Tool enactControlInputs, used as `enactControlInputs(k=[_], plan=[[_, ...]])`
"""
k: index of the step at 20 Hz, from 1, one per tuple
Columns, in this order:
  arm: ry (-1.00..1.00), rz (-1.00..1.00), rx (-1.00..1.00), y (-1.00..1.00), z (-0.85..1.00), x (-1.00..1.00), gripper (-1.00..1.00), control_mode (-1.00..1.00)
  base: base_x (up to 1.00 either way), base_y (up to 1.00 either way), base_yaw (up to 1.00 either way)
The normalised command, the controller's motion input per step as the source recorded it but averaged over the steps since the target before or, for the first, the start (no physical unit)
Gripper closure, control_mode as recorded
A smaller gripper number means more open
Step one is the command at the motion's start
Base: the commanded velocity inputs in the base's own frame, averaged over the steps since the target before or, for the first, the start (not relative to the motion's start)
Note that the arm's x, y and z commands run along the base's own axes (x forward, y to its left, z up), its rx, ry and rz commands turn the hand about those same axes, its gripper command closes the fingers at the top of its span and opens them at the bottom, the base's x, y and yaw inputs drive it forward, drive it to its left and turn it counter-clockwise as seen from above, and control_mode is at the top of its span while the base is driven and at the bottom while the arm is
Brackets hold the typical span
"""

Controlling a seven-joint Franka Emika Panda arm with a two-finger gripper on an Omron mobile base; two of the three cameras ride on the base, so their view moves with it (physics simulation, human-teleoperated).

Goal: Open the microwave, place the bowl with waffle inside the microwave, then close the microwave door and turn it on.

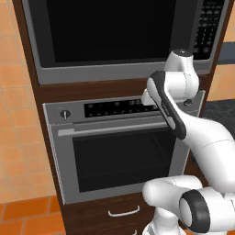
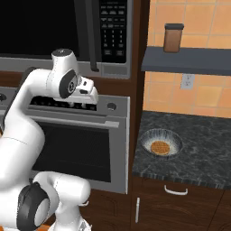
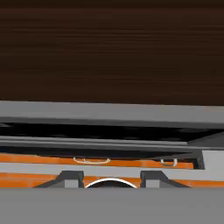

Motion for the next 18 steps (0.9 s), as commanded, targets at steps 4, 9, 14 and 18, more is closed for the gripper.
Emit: enactControlInputs(k=[4,9,14,18], plan=[[-0.17,-0.13,0.14,-0.56,0.18,-0.19,-1.0,-1.0,0.0,0.0,0.0],[-0.34,-0.15,0.25,-0.57,0.38,-0.11,-1.0,-1.0,0.0,0.0,0.0],[-0.18,0.01,0.01,-0.17,0.48,-0.02,-1.0,-1.0,0.0,0.0,0.0],[-0.34,0.03,0.0,-0.25,1.0,-0.03,-1.0,-1.0,0.0,0.0,0.0]])
